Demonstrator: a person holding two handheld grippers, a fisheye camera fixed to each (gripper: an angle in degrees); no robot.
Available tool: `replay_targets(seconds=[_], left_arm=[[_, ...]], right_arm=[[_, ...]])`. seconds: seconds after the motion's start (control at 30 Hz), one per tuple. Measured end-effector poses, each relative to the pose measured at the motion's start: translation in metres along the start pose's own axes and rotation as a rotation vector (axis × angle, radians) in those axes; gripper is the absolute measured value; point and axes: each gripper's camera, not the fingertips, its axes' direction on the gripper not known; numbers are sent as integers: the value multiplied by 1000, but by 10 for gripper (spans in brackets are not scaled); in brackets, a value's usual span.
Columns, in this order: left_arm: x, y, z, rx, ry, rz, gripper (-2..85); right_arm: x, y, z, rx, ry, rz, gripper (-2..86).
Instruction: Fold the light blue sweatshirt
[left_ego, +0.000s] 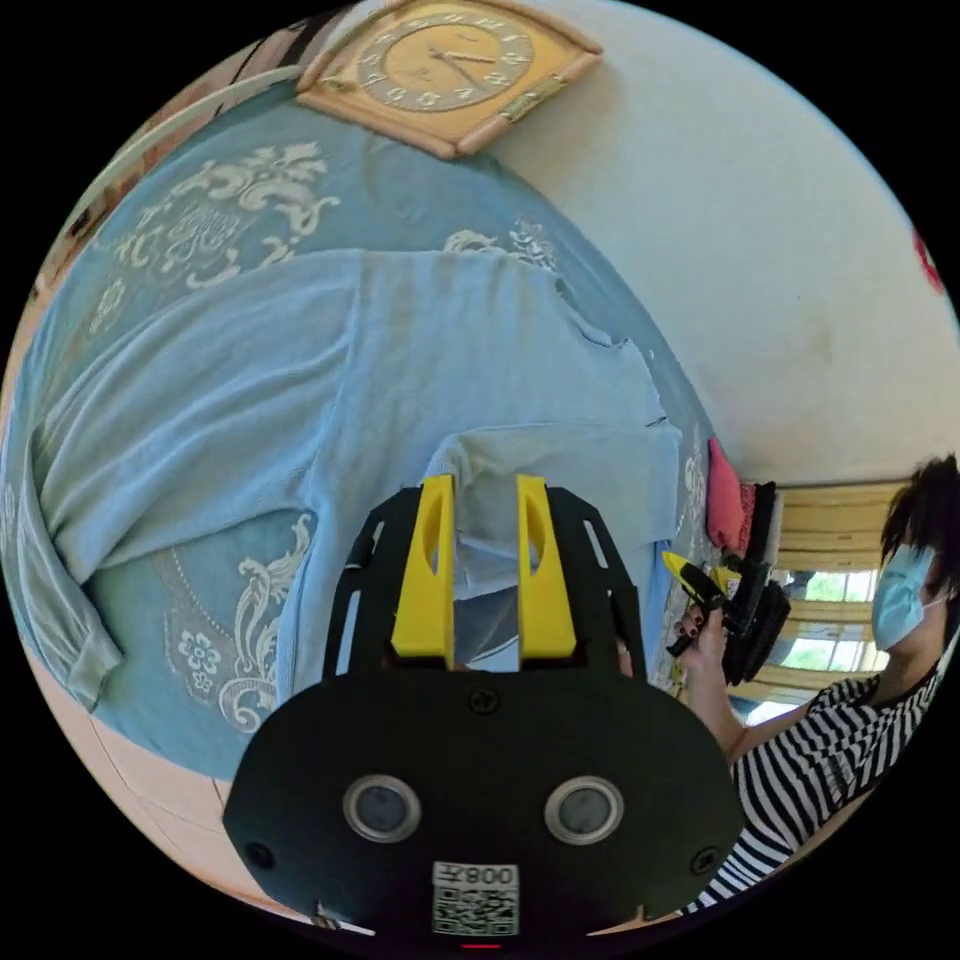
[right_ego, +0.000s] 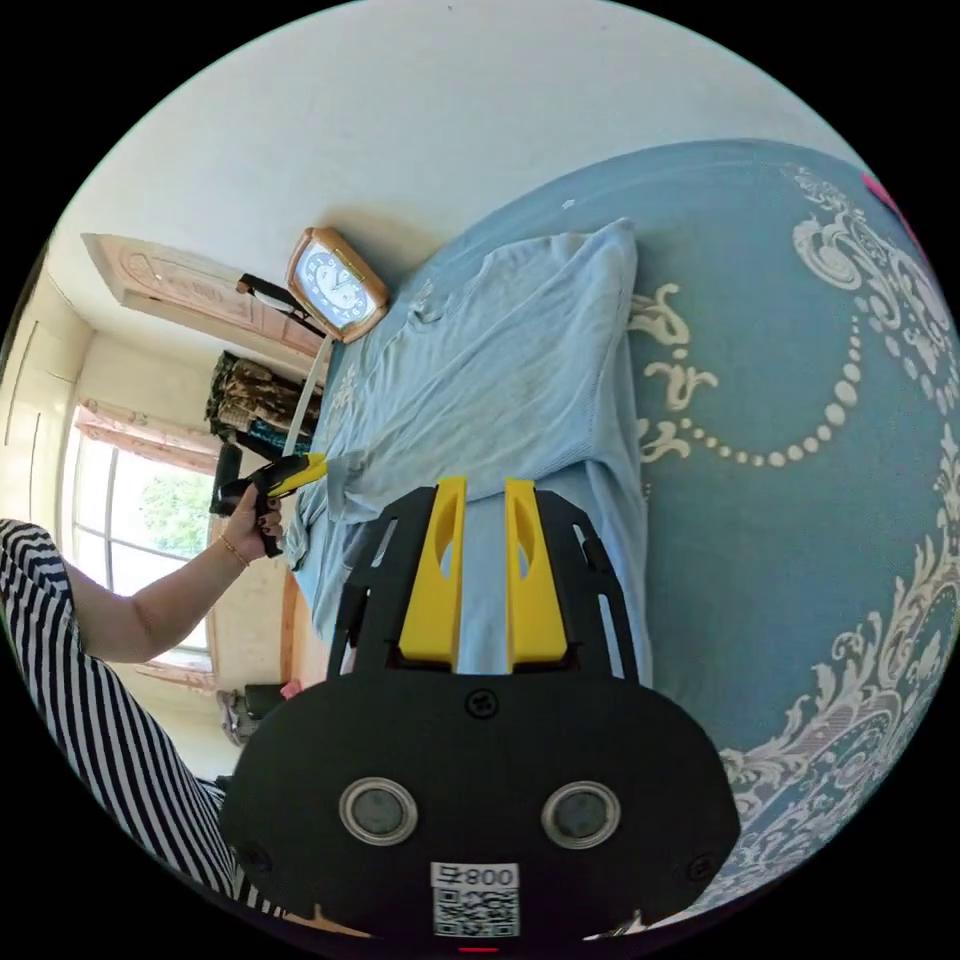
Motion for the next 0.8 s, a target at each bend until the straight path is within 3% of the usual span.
replay_targets(seconds=[0.13,0.33,0.47,0.63,0.8], left_arm=[[75,-30,45,-115,-8,344,111],[185,-87,143,-245,126,745,119],[222,-113,179,-286,129,854,117],[233,-129,233,-385,-34,917,64],[229,-124,223,-315,-5,950,38]], right_arm=[[5,-24,-10,42,255,-54,81],[4,-46,11,9,435,-161,82],[15,-60,31,-19,428,-174,79],[43,-82,43,-16,421,-116,57],[81,-88,12,85,263,-30,47]])
